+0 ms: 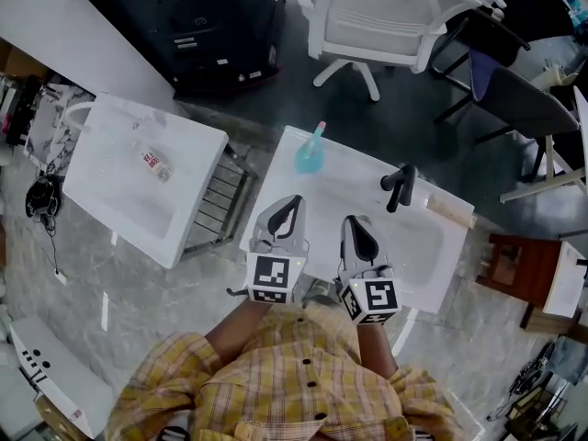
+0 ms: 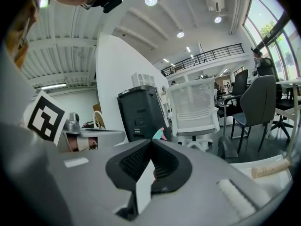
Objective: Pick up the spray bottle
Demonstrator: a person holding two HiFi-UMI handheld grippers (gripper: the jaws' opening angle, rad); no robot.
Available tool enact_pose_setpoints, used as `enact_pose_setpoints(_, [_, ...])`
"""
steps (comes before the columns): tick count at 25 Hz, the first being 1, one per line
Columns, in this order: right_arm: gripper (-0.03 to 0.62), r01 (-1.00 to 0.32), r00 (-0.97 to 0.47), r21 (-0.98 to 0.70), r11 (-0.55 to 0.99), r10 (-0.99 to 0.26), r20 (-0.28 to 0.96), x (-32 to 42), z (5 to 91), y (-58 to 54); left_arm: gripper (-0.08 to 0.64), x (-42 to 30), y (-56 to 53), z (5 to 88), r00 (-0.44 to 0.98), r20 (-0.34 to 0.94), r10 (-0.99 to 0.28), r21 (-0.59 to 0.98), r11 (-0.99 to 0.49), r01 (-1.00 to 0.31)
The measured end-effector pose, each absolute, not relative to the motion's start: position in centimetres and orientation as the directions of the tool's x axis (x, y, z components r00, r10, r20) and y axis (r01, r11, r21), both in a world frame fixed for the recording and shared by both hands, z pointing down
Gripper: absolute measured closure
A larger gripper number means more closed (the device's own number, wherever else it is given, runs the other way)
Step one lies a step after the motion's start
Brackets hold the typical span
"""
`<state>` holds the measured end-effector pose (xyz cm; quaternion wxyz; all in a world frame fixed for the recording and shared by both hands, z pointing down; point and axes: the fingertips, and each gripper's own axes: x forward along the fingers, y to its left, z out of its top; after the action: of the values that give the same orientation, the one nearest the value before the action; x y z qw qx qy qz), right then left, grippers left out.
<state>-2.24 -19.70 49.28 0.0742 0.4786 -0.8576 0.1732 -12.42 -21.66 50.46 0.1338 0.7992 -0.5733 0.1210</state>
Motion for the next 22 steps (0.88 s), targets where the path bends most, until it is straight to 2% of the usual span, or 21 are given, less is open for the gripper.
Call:
enact_pose_setpoints(15, [0.591, -0.871, -0.489, -0.246, 0.426, -0.801, 0.344, -2.5, 51.9, -22.7, 0.544, -12.8, -28.3, 53.5, 0.350, 0.401, -0.847, 0.097, -0.341, -0.935])
enact_pose_setpoints(22, [0.591, -0.877, -0.478, -0.253, 0.409, -0.802, 0.358, -2.7, 52.6, -23.7, 0.475, -12.6, -30.6, 55.1, 0.372, 0.441, -0.816, 0.106, -0.365, -0.925])
